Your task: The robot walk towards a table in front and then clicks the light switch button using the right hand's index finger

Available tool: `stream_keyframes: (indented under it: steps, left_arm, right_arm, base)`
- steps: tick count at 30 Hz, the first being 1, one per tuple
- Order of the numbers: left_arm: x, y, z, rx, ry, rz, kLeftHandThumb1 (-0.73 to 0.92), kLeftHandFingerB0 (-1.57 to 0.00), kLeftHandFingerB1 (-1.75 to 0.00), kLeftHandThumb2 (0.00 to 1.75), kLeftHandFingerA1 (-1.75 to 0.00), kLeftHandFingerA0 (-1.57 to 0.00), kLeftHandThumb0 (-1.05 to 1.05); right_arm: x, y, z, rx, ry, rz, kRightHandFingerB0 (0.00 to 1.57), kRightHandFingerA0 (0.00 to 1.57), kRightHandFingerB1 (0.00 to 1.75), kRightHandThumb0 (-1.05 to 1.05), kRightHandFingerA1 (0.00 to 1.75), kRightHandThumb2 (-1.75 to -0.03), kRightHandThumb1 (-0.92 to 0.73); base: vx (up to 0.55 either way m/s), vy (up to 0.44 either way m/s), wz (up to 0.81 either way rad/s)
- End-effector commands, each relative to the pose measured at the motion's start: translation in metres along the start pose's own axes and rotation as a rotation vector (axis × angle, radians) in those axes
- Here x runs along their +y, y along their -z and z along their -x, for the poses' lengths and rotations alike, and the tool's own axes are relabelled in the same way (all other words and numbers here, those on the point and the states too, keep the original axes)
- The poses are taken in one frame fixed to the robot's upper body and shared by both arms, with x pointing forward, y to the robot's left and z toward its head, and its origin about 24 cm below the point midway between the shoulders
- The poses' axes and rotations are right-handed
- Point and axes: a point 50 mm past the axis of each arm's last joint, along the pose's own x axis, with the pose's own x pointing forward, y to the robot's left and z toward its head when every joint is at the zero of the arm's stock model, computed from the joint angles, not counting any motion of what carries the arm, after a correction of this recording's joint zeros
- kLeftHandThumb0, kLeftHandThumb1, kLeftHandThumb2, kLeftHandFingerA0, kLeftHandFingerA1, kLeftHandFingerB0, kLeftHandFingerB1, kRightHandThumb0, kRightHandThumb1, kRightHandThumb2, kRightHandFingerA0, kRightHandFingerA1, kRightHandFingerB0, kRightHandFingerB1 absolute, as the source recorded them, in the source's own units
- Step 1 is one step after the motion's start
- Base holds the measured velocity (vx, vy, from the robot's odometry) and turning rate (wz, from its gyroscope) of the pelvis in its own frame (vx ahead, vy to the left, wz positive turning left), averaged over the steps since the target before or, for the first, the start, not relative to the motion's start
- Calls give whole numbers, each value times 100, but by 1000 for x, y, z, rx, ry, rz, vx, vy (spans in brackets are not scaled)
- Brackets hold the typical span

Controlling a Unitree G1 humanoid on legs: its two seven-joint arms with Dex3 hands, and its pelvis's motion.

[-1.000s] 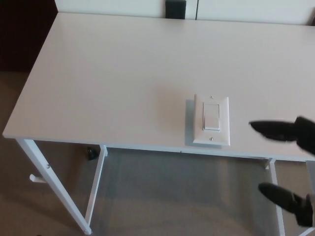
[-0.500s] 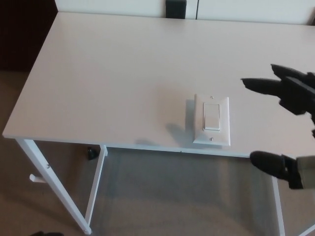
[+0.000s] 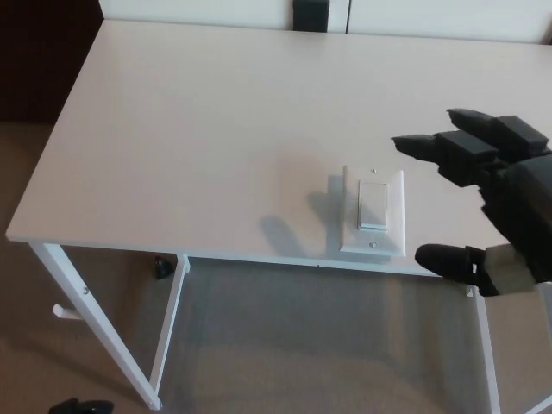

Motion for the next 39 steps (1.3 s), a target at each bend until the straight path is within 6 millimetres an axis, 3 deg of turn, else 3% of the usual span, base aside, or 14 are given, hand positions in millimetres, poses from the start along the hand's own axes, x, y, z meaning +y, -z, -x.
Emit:
stream_keyframes:
  steps: [1,2,16,18,19,21,22,23,25,26,32,35,36,39]
  left_arm:
    - [11,-2,1,35,-8,-59,62,-40,-39,57,-44,-54,-7]
    - [11,-1,1,32,-7,-56,62,-40,-40,57,-45,-54,-6]
    - [12,-4,-1,21,-4,-58,61,-40,-40,57,-45,-53,-8]
    - [12,-3,-2,20,-9,-64,60,-41,-41,57,-45,-54,-8]
    - [12,-3,-2,19,-9,-63,60,-41,-41,57,-45,-54,-8]
    - [12,-3,-1,17,-8,-58,60,-41,-41,57,-45,-54,-8]
    - [12,-4,-1,21,-10,-63,60,-41,-41,58,-45,-54,-8]
    - [13,-5,-2,18,-12,-66,60,-41,-41,58,-45,-54,-8]
    - [13,-6,-2,13,-11,-67,61,-41,-41,57,-45,-54,-7]
    - [13,-6,-1,12,-9,-72,61,-41,-41,57,-45,-54,-8]
    - [15,-8,-2,11,-3,-73,61,-39,-40,58,-45,-53,-8]
    - [15,-9,-2,9,4,-88,62,-39,-40,58,-45,-52,-8]
    - [15,-9,-2,7,4,-89,62,-39,-40,58,-45,-52,-8]
    - [15,-8,-2,7,5,-83,62,-39,-40,57,-45,-52,-7]
  right_arm:
    - [32,14,-15,98,-143,507,0,1,44,-37,50,-92,-31]
    - [35,14,-14,105,-159,502,16,5,39,-78,27,-85,-54]
    - [54,15,-15,125,-219,509,13,3,34,-80,21,-90,-55]
    - [56,14,-15,132,-226,515,17,3,27,-79,22,-61,-69]
    - [56,14,-16,134,-228,519,13,3,34,-81,21,-89,-56]
    - [58,14,-16,138,-231,539,12,5,33,-81,22,-88,-56]
    - [59,14,-16,135,-224,550,17,6,27,-80,22,-62,-69]
    - [59,14,-17,135,-218,555,12,5,36,-82,24,-89,-56]
    - [59,13,-17,141,-224,563,12,3,34,-82,23,-91,-57]
    - [60,13,-18,141,-217,565,17,7,27,-80,22,-62,-69]
    - [59,10,-21,155,-211,556,13,4,35,-78,22,-87,-54]
    - [60,8,-21,142,-196,540,19,7,28,-76,22,-60,-64]
    - [61,8,-21,139,-196,540,14,5,38,-79,25,-86,-54]
    - [62,6,-21,145,-221,542,12,3,34,-79,21,-88,-55]
  base:
    - [0,0,0]
    - [0,0,0]
    - [0,0,0]
    - [0,0,0]
    - [0,0,0]
    - [0,0,0]
    - [0,0,0]
    - [0,0,0]
    - [0,0,0]
    - [0,0,0]
    - [0,0,0]
    - [0,0,0]
    - [0,0,0]
    - [0,0,0]
